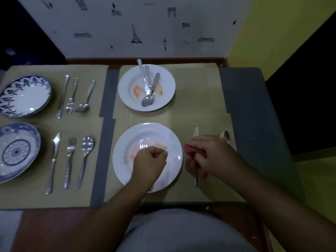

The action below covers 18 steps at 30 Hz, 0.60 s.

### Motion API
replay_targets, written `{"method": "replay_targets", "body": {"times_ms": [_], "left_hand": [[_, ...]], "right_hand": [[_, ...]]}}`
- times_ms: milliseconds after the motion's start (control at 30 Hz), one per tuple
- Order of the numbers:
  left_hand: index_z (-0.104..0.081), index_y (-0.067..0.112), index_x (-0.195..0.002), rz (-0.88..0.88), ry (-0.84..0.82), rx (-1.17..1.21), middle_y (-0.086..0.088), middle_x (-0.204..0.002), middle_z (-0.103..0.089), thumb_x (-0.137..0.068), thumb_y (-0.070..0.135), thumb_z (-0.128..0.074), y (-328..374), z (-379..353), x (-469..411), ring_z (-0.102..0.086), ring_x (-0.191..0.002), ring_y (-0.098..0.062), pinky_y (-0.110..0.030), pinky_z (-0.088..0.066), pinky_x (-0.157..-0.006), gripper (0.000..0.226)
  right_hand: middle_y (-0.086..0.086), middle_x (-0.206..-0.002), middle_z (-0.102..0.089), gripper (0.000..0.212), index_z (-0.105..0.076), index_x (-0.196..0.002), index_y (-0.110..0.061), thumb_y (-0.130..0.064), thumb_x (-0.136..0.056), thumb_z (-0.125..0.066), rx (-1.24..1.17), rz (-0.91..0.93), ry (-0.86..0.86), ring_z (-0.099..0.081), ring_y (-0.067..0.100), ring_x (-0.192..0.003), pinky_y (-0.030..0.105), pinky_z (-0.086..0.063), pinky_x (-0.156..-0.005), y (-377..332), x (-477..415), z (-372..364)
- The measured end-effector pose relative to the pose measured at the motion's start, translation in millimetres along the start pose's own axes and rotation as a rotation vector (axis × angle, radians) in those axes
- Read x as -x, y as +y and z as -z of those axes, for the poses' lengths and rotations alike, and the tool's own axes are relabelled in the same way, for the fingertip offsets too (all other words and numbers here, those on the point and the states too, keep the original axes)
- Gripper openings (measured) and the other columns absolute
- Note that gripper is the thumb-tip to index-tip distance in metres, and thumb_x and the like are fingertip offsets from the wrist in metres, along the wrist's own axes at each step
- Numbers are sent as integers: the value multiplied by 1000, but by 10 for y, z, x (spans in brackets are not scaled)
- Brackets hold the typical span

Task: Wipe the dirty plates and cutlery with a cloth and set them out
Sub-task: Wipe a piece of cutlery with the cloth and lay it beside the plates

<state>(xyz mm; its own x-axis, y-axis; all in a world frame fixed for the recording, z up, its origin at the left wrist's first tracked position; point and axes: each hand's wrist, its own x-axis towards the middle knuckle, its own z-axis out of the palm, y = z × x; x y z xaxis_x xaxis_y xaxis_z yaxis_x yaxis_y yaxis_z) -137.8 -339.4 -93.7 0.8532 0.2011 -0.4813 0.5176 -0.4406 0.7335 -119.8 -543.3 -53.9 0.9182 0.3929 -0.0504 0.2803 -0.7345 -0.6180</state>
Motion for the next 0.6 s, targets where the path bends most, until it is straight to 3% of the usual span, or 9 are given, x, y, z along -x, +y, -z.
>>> {"method": "replay_targets", "body": {"times_ms": [133,233,433,600], "left_hand": [[-75,18,-93,5,95,-200,12,-83,-69,-91,27,-71,-324,363,-59,-62,-74,-3,-19,-46,-72,10],[-68,23,-87,29,67,-287,12,-80,-64,-87,31,-75,-393,424,-74,-60,-72,-6,-26,-52,-77,10],[-68,20,-80,31,20,-299,7,-75,-65,-83,26,-79,-329,408,-139,-62,-72,-9,-25,-52,-76,13],[-68,22,-96,141,16,-109,6,-94,-65,-78,24,-83,-276,493,-160,-63,-90,-16,-28,-52,-81,24]], "right_hand": [[-6,-77,-62,23,-65,-76,-17,2,-69,-53,-14,66,-89,-57,8,-74,28,-48,-68,-249,-143,-176],[-6,-75,-61,25,-61,-73,-18,5,-72,-52,-59,49,-120,-57,2,-66,17,-44,-57,-412,-192,-229],[-5,-74,-62,23,-63,-74,-16,5,-71,-54,-17,79,-88,-57,6,-71,32,-49,-67,-557,-222,-264],[-9,-76,-62,25,-64,-77,-20,3,-74,-54,-26,52,-70,-57,5,-70,34,-51,-68,-602,-225,-304]]}}
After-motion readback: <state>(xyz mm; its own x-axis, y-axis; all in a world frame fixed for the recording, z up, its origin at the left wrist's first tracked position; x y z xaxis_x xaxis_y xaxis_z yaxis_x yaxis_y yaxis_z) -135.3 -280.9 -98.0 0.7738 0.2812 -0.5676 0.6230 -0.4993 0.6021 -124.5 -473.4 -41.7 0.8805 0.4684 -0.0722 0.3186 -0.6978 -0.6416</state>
